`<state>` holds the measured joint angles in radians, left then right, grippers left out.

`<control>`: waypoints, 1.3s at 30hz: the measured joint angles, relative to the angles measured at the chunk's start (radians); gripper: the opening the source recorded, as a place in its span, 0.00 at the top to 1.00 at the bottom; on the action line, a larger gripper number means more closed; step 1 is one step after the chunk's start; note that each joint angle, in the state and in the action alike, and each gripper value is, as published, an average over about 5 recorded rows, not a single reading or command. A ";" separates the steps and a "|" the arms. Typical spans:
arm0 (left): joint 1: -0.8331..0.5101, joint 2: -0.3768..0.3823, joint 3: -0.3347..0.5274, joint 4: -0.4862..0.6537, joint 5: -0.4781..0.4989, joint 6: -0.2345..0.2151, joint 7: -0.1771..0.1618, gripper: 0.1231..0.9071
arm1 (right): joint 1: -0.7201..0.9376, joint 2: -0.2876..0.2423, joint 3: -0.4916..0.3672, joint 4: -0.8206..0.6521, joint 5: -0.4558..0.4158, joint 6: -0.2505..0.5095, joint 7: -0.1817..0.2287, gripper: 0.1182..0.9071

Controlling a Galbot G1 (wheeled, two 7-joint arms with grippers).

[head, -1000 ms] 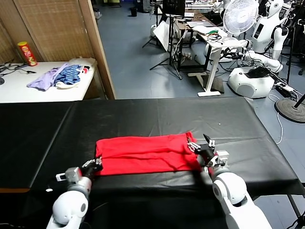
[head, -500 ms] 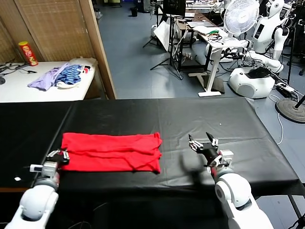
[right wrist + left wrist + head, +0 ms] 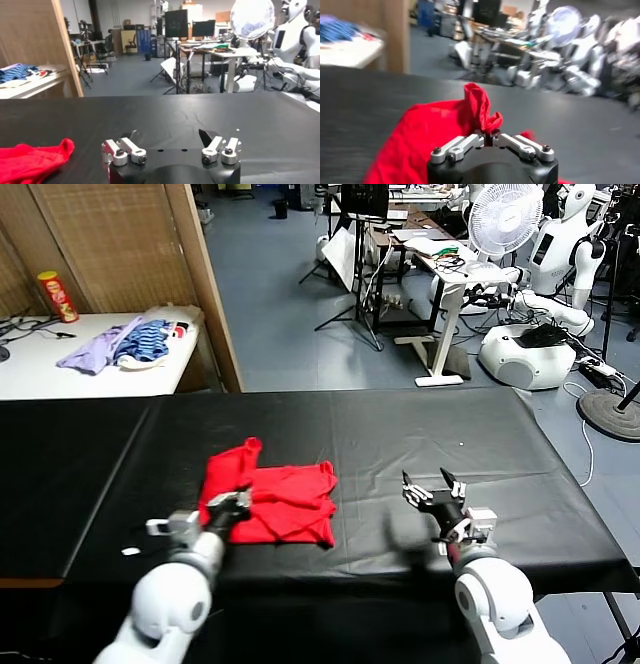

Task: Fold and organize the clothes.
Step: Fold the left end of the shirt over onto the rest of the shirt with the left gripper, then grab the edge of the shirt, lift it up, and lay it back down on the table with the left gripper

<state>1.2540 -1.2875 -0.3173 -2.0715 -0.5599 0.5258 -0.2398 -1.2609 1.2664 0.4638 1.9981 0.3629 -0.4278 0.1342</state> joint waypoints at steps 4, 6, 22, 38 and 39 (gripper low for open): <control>-0.025 -0.070 0.050 0.021 -0.003 -0.005 -0.002 0.95 | 0.001 0.004 0.000 -0.003 -0.003 -0.001 0.000 0.14; -0.030 -0.097 0.066 0.034 0.005 -0.008 -0.002 0.95 | 0.002 0.005 -0.002 -0.004 -0.004 -0.002 0.000 0.14; 0.006 -0.184 0.089 0.051 -0.022 -0.032 0.021 0.46 | 0.059 -0.009 -0.072 -0.049 0.020 0.001 -0.045 0.14; 0.090 -0.075 -0.146 0.044 0.065 -0.116 0.099 0.14 | 0.275 0.035 -0.380 -0.226 -0.069 0.005 -0.095 0.14; 0.096 -0.074 -0.163 0.052 0.065 -0.118 0.102 0.14 | 0.280 0.039 -0.396 -0.242 -0.095 0.003 -0.087 0.14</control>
<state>1.3495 -1.3610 -0.4804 -2.0198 -0.4952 0.4080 -0.1373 -0.9806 1.3050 0.0678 1.7561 0.2677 -0.4248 0.0474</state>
